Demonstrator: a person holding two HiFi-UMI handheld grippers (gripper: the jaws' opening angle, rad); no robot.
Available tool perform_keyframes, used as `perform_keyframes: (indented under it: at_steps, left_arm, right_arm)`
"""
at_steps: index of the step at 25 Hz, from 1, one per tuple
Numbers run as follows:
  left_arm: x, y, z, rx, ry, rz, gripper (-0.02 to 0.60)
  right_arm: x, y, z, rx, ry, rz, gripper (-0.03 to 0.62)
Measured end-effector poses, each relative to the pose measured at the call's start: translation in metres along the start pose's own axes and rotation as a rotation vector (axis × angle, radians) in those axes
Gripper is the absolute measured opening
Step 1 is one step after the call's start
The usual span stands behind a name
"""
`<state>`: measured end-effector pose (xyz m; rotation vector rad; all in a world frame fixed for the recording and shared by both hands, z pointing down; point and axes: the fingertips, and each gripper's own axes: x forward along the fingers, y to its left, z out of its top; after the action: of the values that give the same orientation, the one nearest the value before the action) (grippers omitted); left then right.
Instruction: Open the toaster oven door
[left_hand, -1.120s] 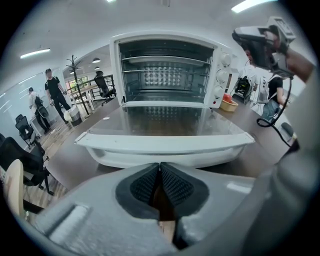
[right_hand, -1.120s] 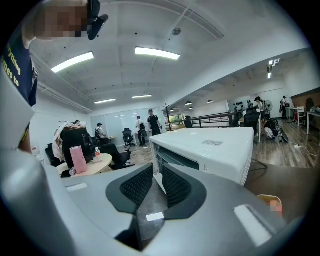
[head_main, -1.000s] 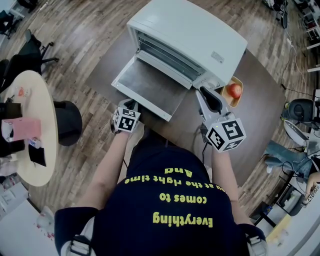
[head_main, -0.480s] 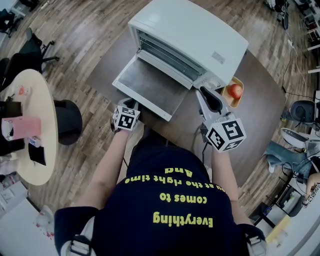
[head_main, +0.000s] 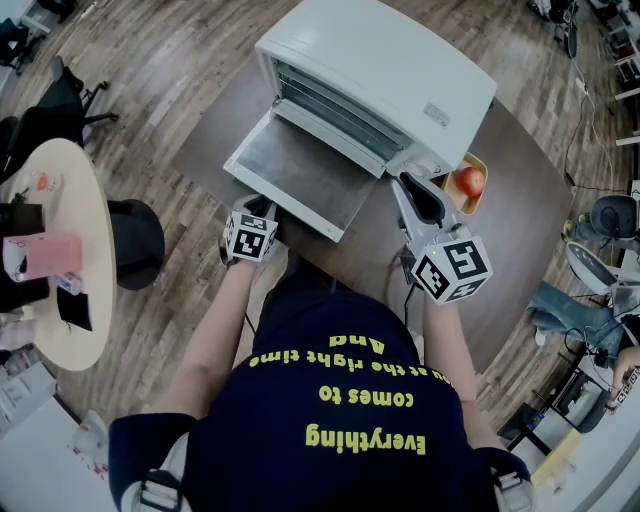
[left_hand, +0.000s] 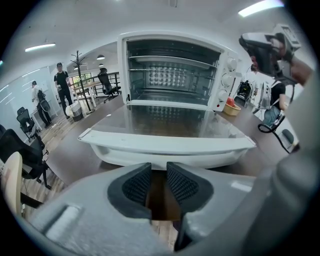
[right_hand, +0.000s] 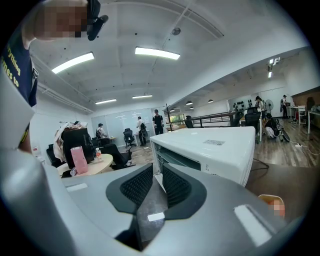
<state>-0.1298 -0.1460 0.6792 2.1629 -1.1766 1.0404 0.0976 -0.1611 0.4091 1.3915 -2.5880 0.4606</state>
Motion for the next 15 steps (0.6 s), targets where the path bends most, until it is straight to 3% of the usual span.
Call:
perform_keyframes:
  at_steps: [15]
  left_arm:
    - [-0.007,-0.012,0.008,0.049,-0.022,-0.017,0.11]
  right_arm:
    - [0.003,0.001,0.001,-0.002,0.0,0.007,0.077]
